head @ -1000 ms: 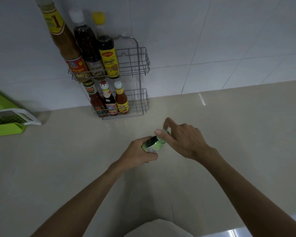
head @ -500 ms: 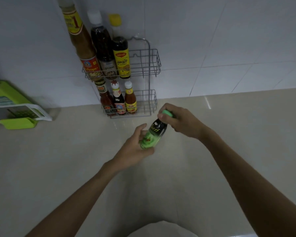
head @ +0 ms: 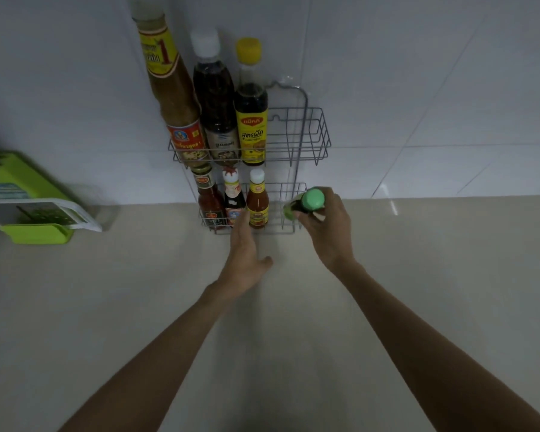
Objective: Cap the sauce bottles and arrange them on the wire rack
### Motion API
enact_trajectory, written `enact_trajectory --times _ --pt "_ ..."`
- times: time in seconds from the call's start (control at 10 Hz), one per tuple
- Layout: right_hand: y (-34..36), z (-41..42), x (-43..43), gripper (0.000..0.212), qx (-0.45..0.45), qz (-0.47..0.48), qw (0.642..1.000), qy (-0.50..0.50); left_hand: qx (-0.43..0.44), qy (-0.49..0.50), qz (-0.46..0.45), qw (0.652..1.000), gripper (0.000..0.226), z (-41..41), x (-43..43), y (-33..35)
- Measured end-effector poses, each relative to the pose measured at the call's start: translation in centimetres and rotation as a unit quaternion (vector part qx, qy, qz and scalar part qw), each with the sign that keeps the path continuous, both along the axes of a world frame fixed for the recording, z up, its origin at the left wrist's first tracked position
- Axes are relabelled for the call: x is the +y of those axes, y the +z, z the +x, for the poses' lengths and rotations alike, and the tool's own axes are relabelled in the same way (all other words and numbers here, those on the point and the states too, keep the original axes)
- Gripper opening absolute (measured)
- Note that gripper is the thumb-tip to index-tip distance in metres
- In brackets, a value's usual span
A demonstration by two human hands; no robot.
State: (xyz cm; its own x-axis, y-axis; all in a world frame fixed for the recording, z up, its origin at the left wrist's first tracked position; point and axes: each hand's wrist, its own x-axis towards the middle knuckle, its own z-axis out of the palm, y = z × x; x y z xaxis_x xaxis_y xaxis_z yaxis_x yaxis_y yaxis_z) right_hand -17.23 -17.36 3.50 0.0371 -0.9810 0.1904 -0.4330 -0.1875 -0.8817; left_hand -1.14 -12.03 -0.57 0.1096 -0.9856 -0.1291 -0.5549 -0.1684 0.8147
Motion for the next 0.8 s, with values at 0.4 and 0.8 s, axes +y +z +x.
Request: enact_trajectory --times 0.4,0.8 --pt "-5.5 4.2 -8.9 0.045 0.191 0.141 0.963 0.126 0.149 0.043 -0.002 0.988 0.104 0.9 -4.4 -3.1" --pt "-4.8 0.5 -0.2 0.077 0.400 0.183 0.881 0.172 -0.155 -0.058 0.145 0.975 0.060 1.8 -0.1 1.3"
